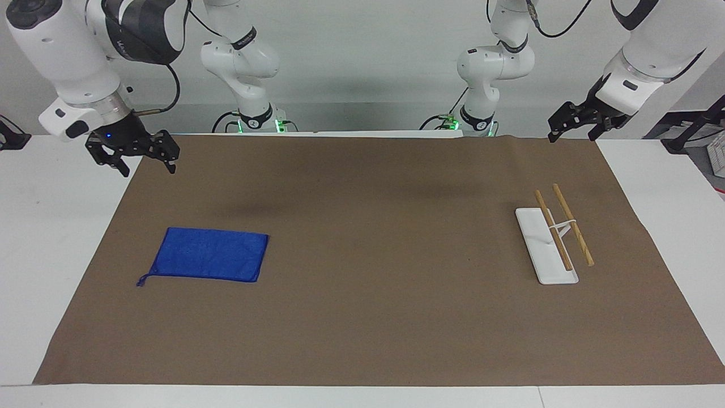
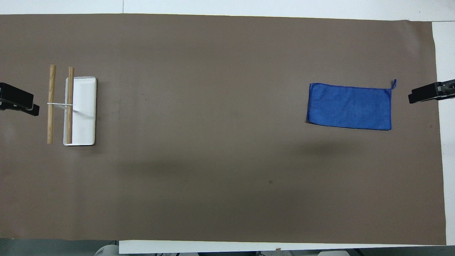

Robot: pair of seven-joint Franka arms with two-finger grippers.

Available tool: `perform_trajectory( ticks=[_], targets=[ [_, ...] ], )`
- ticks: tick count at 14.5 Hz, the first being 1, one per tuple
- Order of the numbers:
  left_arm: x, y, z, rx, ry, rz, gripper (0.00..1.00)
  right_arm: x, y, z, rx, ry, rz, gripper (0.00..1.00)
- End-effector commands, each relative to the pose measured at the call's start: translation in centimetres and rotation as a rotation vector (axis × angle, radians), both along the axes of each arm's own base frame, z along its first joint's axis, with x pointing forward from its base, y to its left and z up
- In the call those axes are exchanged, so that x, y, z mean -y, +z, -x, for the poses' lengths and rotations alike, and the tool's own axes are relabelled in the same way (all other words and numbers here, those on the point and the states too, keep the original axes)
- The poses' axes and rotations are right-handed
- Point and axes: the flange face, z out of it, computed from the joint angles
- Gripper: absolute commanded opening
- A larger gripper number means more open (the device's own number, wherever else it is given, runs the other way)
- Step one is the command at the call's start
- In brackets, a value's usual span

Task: Right arm passes towel to left arm to hang
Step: 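Reach the right gripper down to the blue towel's near end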

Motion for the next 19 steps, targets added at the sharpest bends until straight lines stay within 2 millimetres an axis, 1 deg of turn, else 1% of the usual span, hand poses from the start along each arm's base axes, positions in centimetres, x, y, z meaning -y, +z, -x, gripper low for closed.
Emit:
perform_trajectory(
  ticks=[1, 4, 5, 7, 10, 11, 13, 14, 16, 18, 19],
  targets=[
    [-0.2, 0.1, 0.7, 0.000, 0.012, 0.007, 1.00, 0.2, 0.2, -0.1, 0.007, -0.027, 0.004, 1.00],
    [-0.2, 0.1, 0.7, 0.000, 0.013, 0.006, 1.00, 0.1, -0.3, 0.0, 0.005, -0.027, 0.004, 1.00],
    [-0.2, 0.1, 0.7, 0.000, 0.013, 0.006, 1.00, -0.2, -0.5, -0.3, 0.034, -0.026, 0.007, 1.00],
    [-0.2, 0.1, 0.7, 0.000, 0.013, 0.006, 1.00, -0.2, -4.1, -0.7, 0.040, -0.017, 0.006, 1.00],
    [-0.2, 0.1, 0.7, 0.000, 0.013, 0.006, 1.00, -0.1, -11.6, -1.6, 0.095, -0.013, 0.000, 1.00],
    [-0.2, 0.1, 0.7, 0.000, 0.012, 0.007, 1.00, 0.0, -13.7, -2.0, 0.116, -0.015, 0.001, 1.00],
    [-0.2, 0.1, 0.7, 0.000, 0.013, 0.006, 1.00, 0.3, -17.6, -2.9, 0.105, -0.020, -0.003, 1.00],
    [-0.2, 0.1, 0.7, 0.000, 0.013, 0.006, 1.00, 0.4, -18.9, -3.3, 0.095, -0.022, -0.007, 0.99],
    [-0.2, 0.1, 0.7, 0.000, 0.013, 0.006, 1.00, 0.5, -21.1, -3.4, 0.072, -0.024, -0.010, 0.99],
    [-0.2, 0.1, 0.7, 0.000, 0.013, 0.006, 1.00, 0.4, -23.8, -3.1, 0.052, -0.021, -0.014, 0.99],
    [-0.2, 0.1, 0.7, 0.000, 0.012, 0.007, 1.00, 0.3, -25.3, -2.6, 0.054, -0.017, -0.014, 0.99]
  ],
)
